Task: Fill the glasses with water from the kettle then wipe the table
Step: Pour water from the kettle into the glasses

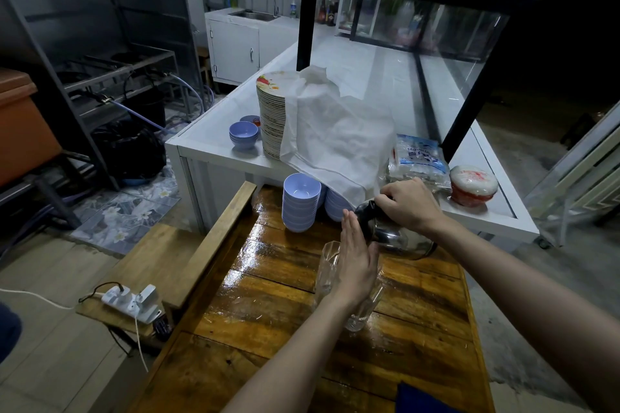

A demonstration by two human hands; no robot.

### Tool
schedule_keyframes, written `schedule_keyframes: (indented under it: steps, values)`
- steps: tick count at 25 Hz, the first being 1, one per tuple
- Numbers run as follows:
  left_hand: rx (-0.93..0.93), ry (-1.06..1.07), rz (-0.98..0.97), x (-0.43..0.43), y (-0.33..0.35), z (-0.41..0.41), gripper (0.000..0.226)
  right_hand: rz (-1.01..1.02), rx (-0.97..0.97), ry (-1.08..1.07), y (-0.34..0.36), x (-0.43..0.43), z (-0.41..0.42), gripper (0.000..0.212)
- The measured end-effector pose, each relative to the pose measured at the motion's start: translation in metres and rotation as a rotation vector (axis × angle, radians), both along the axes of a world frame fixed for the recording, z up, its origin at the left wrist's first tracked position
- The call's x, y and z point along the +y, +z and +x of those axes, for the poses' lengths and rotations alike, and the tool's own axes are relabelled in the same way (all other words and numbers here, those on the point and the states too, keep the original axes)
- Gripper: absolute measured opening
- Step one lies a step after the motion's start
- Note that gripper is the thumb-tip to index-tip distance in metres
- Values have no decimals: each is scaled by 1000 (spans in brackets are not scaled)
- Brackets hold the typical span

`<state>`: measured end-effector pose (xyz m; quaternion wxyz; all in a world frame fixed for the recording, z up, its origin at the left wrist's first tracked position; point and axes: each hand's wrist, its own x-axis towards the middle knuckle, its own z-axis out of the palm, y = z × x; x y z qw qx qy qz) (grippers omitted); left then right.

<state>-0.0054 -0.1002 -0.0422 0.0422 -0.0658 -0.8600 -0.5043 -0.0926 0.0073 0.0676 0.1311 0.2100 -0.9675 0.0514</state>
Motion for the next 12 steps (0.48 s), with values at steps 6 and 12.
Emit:
schedule_keyframes:
  steps: [6, 12]
  values:
    - [-19, 1, -12, 1, -2, 0, 72, 7, -17, 0, -2, 2, 0, 36]
    - [-24, -3, -15, 1, 0, 2, 71, 15, -18, 16, -1, 2, 2, 38]
